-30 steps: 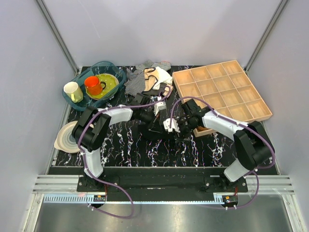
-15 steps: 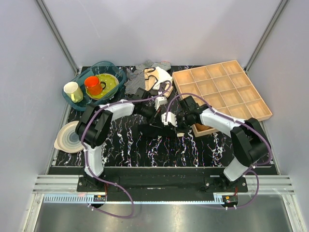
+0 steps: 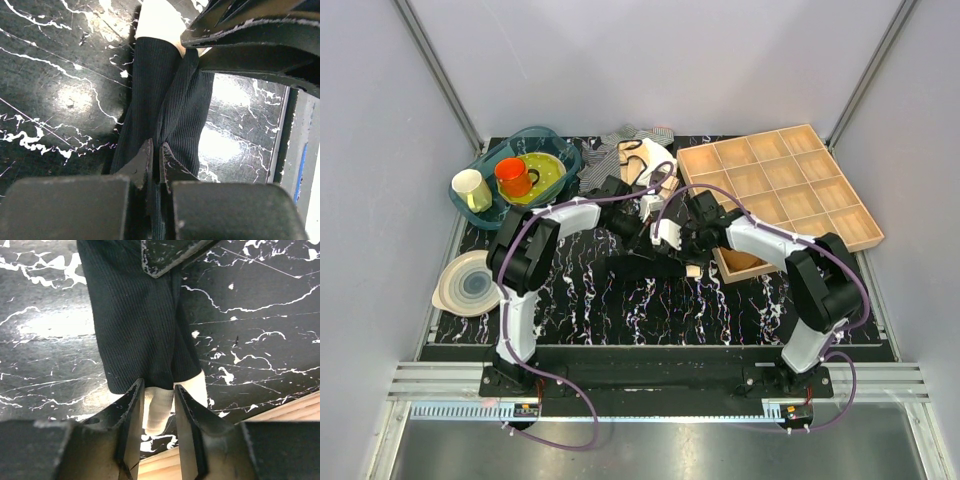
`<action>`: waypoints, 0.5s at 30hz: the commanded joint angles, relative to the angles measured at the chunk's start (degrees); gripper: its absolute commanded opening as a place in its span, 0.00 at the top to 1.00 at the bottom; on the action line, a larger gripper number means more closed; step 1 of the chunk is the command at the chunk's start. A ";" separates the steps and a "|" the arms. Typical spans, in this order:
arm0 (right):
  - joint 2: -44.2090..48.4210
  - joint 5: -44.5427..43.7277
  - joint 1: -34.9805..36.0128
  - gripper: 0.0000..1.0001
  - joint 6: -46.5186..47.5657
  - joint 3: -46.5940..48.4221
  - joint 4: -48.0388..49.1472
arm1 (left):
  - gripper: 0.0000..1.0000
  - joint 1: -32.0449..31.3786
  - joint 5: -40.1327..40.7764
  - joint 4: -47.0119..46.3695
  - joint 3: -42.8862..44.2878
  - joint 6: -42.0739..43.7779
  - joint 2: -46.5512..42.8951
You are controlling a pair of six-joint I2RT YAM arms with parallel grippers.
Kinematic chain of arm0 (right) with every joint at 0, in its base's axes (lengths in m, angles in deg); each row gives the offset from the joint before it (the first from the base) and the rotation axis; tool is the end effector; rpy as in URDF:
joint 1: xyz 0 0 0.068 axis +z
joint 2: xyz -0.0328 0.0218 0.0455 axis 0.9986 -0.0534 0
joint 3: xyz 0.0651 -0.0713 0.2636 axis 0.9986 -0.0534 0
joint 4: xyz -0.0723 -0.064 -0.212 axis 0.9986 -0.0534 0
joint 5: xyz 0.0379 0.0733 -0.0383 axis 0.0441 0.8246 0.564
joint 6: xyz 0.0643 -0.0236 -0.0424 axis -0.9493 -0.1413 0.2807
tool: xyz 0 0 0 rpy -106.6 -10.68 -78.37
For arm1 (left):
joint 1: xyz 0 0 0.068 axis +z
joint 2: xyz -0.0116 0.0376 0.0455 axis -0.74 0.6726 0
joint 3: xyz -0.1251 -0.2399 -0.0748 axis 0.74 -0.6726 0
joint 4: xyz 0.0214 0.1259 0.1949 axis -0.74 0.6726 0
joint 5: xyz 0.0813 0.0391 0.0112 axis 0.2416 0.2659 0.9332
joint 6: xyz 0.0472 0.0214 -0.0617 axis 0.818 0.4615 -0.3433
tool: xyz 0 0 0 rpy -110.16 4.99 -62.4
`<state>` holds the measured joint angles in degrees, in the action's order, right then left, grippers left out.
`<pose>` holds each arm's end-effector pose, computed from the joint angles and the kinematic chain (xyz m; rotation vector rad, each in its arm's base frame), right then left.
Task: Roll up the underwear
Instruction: Fold the underwear at the center of the board.
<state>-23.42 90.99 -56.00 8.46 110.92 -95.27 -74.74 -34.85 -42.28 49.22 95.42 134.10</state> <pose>0.2735 0.1928 0.1809 -1.8604 1.8123 0.3361 0.3351 -0.2323 0.1590 1.2005 2.1997 -1.2597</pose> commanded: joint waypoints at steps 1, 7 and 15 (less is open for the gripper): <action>-1.26 -3.28 -0.53 0.63 -1.89 2.76 2.87 | 1.00 0.99 1.12 0.27 2.73 1.33 1.64; -4.77 -5.22 -0.62 0.63 -2.95 3.90 3.84 | 1.00 1.43 2.44 0.18 4.05 0.37 3.58; -7.59 -6.10 -0.53 0.71 -1.72 3.38 3.14 | 0.83 1.69 9.53 -5.25 0.55 -5.16 -0.80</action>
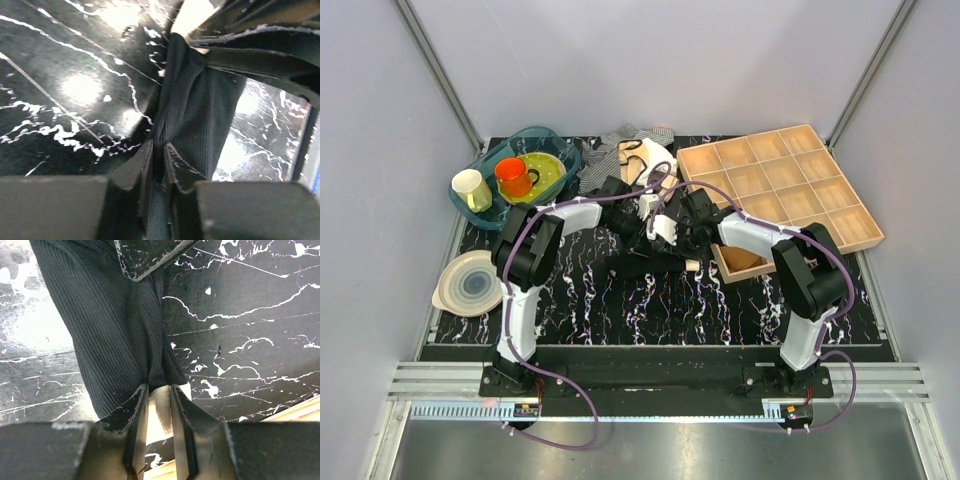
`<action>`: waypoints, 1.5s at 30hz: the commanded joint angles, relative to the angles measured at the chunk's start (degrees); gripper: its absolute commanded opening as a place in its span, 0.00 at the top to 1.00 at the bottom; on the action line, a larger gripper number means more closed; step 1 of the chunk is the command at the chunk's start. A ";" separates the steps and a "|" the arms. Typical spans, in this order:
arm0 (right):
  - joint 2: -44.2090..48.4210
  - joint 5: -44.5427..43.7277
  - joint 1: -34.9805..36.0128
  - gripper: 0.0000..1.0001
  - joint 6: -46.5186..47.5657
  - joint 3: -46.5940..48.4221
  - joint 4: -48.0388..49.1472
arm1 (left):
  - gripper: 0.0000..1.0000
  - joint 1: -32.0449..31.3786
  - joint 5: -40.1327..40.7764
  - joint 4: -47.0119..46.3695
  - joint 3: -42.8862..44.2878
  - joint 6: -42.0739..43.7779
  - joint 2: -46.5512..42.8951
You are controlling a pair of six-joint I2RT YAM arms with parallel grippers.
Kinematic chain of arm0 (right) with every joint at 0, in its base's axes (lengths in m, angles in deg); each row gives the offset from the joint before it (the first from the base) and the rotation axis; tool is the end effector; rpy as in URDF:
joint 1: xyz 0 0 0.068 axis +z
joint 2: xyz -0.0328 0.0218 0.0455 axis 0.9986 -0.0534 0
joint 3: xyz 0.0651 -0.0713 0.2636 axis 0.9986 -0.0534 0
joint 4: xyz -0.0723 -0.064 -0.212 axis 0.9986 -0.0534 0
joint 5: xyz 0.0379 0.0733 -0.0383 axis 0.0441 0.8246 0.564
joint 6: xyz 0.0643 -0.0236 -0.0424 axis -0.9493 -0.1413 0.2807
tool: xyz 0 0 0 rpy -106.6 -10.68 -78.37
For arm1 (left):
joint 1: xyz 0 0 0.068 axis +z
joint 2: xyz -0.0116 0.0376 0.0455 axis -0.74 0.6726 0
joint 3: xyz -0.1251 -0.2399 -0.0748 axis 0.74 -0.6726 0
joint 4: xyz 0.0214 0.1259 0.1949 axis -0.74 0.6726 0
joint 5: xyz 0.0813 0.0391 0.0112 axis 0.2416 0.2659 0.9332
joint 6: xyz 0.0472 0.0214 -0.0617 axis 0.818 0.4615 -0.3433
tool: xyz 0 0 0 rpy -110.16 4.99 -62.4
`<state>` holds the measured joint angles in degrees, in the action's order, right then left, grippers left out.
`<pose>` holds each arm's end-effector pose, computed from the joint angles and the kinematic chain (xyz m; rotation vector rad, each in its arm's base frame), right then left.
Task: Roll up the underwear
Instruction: Fold the underwear at the center of the board.
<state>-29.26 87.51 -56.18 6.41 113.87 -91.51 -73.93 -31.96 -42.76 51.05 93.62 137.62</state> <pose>0.2980 0.2015 0.1645 -1.8186 1.8646 0.2647 0.3489 -0.2303 0.1411 1.1431 2.2806 -1.2076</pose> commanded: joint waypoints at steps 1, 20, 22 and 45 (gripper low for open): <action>-1.75 -2.53 -0.35 0.72 0.51 0.51 -0.71 | 0.78 1.06 8.06 -7.83 -2.34 -4.60 -5.64; -1.23 -0.25 -0.27 0.72 0.08 0.16 -1.85 | 0.69 -1.48 8.87 -43.71 -39.17 -37.56 -34.48; -1.05 -0.16 -0.18 0.72 -0.01 0.08 -1.76 | 0.73 -2.10 8.78 -46.09 -39.01 -38.97 -32.12; 0.35 -0.86 -0.09 0.72 0.34 -2.03 -2.29 | 0.85 5.45 18.98 -44.52 -45.15 -39.77 -29.03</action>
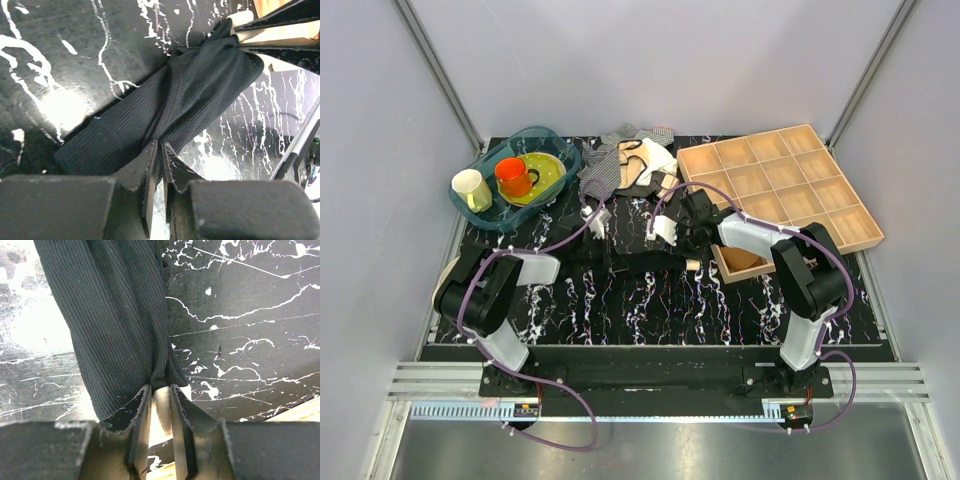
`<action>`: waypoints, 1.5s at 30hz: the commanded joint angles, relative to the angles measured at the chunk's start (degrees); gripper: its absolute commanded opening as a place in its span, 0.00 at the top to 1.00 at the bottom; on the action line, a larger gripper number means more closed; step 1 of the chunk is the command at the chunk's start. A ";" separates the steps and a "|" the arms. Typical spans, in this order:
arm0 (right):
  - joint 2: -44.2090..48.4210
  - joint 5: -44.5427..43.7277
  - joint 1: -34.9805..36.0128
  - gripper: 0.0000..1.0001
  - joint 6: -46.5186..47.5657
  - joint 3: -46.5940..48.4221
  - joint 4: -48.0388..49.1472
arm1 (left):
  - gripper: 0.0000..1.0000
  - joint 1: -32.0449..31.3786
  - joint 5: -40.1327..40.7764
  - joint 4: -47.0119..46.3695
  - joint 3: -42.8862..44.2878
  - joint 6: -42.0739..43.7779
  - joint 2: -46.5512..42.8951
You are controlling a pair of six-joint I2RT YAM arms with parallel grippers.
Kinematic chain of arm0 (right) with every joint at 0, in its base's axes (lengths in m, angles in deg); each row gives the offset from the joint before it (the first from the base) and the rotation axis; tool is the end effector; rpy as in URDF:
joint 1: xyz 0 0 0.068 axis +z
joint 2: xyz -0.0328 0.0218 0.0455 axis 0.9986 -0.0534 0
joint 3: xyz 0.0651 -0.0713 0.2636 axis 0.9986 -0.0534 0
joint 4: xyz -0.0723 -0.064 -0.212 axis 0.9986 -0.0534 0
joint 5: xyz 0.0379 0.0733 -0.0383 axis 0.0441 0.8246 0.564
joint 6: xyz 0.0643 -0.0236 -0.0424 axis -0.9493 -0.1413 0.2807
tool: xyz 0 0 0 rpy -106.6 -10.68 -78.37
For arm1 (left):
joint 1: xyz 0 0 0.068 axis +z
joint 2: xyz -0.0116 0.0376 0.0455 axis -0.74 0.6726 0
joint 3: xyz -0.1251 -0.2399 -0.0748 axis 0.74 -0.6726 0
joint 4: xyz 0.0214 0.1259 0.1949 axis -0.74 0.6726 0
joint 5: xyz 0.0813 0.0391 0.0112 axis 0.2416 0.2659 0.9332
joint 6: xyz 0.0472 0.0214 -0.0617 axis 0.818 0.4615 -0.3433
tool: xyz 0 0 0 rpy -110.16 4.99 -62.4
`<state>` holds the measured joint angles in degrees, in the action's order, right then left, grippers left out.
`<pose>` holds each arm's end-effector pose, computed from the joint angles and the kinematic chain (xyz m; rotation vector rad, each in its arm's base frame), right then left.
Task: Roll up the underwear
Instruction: Fold the underwear at the center of the board.
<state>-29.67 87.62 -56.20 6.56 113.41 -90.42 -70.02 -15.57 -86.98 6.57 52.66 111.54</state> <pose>0.2989 0.2020 0.1612 -1.8187 1.8585 0.2647 0.2726 -0.1524 0.1466 0.2595 2.3377 -1.0751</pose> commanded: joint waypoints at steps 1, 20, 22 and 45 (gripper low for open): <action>0.77 -0.89 0.02 0.72 0.19 -1.66 -3.47 | 0.85 2.06 2.76 -0.12 -1.29 1.72 -2.78; -1.51 3.95 2.57 0.70 -3.23 1.50 -13.48 | 0.53 -0.12 4.77 -3.68 -9.98 -7.93 -25.36; -1.95 3.86 3.53 0.70 -6.13 2.02 -14.10 | 0.52 -2.14 5.83 -7.92 -13.92 -13.64 -24.67; 1.38 3.60 5.91 0.47 -25.48 4.31 -15.42 | 0.26 -12.08 18.58 -25.43 -19.31 -34.75 -8.41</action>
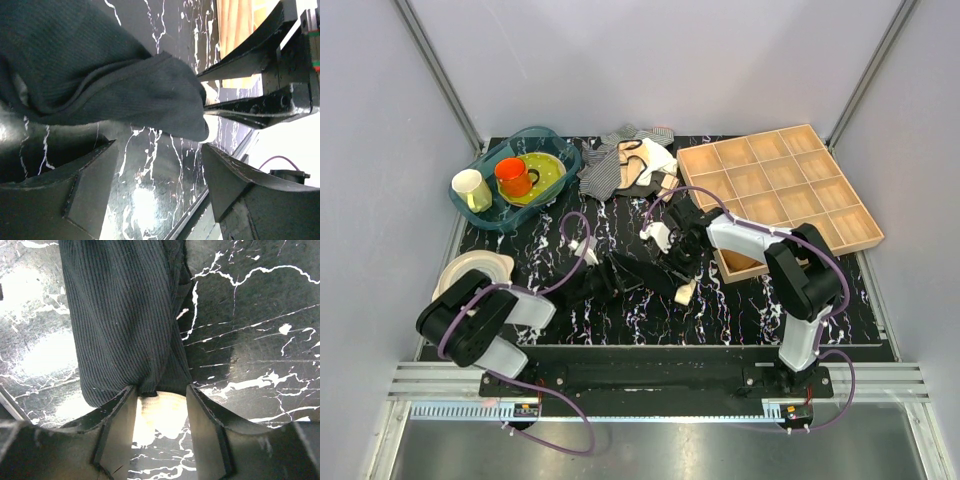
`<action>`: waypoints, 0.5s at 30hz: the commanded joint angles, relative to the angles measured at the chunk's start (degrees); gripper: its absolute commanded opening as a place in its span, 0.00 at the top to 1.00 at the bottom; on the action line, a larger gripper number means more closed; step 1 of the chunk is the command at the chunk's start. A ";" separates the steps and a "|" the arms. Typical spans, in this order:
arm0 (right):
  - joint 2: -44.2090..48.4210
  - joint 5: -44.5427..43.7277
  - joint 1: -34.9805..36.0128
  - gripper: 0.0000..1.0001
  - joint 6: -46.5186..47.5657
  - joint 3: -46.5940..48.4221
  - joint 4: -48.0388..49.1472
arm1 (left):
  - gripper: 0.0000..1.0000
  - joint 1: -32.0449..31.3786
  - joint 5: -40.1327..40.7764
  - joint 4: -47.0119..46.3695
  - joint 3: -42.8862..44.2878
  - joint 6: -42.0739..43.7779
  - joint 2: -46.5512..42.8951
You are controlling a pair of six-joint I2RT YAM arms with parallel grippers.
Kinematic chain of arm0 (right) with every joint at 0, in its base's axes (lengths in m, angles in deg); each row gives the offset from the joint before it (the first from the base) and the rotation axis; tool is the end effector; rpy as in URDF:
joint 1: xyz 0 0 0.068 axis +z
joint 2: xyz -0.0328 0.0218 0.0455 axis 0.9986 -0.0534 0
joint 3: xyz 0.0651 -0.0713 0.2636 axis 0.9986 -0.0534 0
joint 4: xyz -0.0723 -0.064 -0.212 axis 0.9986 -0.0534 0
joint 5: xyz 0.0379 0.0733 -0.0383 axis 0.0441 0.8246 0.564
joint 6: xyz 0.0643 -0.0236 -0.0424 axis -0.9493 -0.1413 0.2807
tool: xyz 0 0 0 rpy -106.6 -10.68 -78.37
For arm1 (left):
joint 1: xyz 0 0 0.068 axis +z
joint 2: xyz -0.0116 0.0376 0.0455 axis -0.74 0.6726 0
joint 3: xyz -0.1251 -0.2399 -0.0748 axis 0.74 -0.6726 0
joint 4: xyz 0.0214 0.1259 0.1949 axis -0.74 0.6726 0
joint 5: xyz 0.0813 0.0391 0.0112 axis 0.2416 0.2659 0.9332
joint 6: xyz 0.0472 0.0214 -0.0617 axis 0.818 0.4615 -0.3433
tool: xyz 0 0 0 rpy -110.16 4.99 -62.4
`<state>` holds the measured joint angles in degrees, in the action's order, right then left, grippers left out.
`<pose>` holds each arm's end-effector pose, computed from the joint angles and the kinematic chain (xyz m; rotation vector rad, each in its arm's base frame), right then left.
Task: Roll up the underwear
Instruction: Fold the underwear at the center of the board.
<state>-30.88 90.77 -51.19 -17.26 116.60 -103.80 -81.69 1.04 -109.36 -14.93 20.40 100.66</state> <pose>0.2636 0.2200 0.1574 -1.5952 2.3388 0.5356 0.1962 -0.1553 0.1387 -0.2781 2.2669 -1.2196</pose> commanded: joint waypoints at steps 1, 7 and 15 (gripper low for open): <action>2.85 0.19 0.90 0.46 -1.57 1.21 -2.05 | 0.26 -0.41 1.97 -1.92 2.81 -2.23 2.83; 4.70 0.10 0.90 0.41 -0.34 2.09 -3.01 | 0.27 -0.15 2.41 4.31 6.23 1.10 4.85; 6.54 0.01 0.90 0.38 2.03 3.23 -3.45 | 0.32 4.50 1.97 19.70 15.45 8.12 8.98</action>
<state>-27.60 90.64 -51.02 -16.96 117.06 -106.72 -79.53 1.17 -100.44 -3.44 22.76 107.48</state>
